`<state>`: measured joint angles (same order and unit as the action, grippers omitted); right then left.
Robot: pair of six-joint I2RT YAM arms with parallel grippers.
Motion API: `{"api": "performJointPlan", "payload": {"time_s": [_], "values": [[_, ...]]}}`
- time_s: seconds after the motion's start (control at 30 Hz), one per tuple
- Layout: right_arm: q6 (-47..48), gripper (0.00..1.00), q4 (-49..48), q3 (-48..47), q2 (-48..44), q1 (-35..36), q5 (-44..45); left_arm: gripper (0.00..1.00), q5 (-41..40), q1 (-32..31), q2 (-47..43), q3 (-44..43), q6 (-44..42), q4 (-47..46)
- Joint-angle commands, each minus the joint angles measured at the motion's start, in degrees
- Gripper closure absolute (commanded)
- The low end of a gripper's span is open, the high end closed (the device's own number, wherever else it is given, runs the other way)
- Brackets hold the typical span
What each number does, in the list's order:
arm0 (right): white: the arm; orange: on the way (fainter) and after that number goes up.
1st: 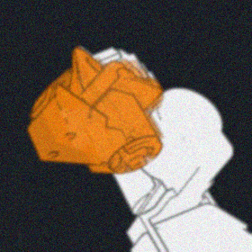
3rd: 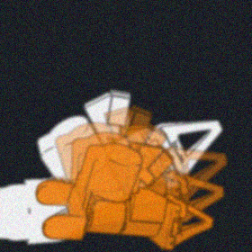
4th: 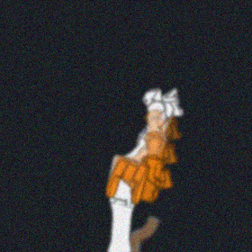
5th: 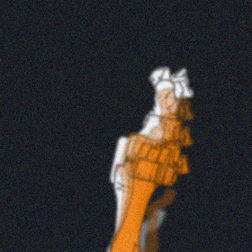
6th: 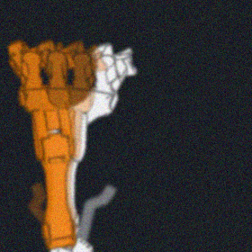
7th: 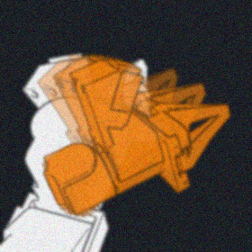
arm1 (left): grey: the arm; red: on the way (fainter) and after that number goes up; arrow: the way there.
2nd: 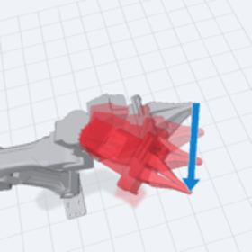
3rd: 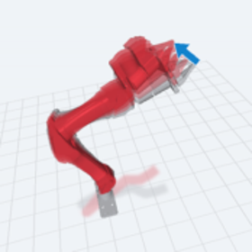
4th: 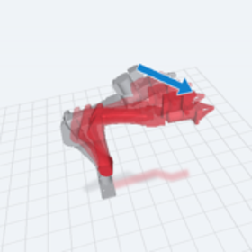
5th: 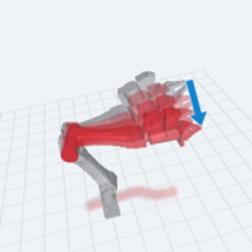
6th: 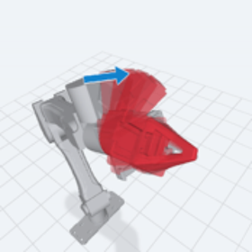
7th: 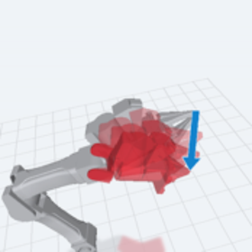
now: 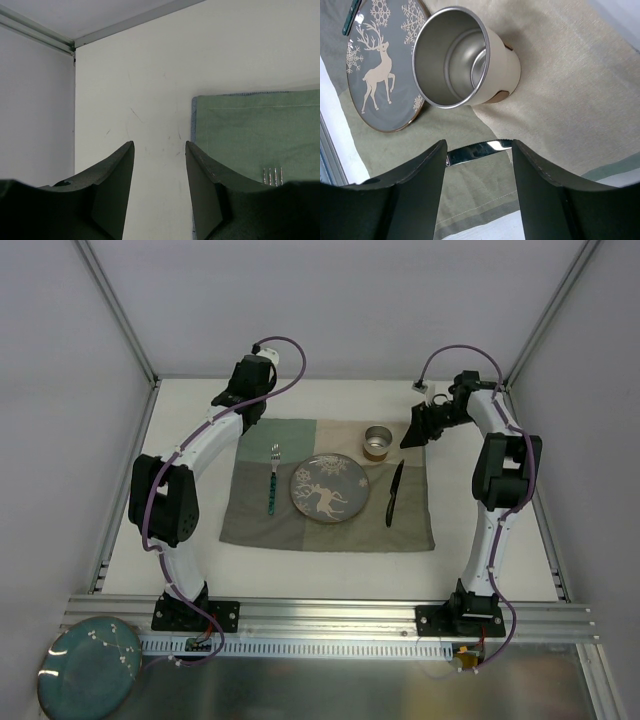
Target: Set the dinner table for one person
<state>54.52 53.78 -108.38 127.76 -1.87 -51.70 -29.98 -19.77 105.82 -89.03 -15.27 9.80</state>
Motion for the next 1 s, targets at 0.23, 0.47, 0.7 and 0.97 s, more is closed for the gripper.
{"api": "performJointPlan", "payload": {"time_s": [0.23, 0.47, 0.7, 0.97], "values": [[-2.32, 0.41, 2.03, -1.42, -3.56, -0.5, -2.7, 0.55, 1.85, 0.35, -0.79, -0.35, 2.0, -0.14], [-2.14, 0.82, 4.31, 12.56, -20.34, -1.21, 0.54, 0.54, 3.96, -0.09, -3.6, 1.4, 2.26, -0.22], [0.49, 1.0, 5.02, 25.21, -40.12, -1.91, 6.78, 0.53, 4.49, -0.09, -9.66, 8.08, -4.83, -6.52], [10.6, 1.0, -5.5, 48.76, -59.63, -0.6, 13.47, 0.52, 4.49, -0.09, -17.31, 27.15, -19.09, -27.19]]}}
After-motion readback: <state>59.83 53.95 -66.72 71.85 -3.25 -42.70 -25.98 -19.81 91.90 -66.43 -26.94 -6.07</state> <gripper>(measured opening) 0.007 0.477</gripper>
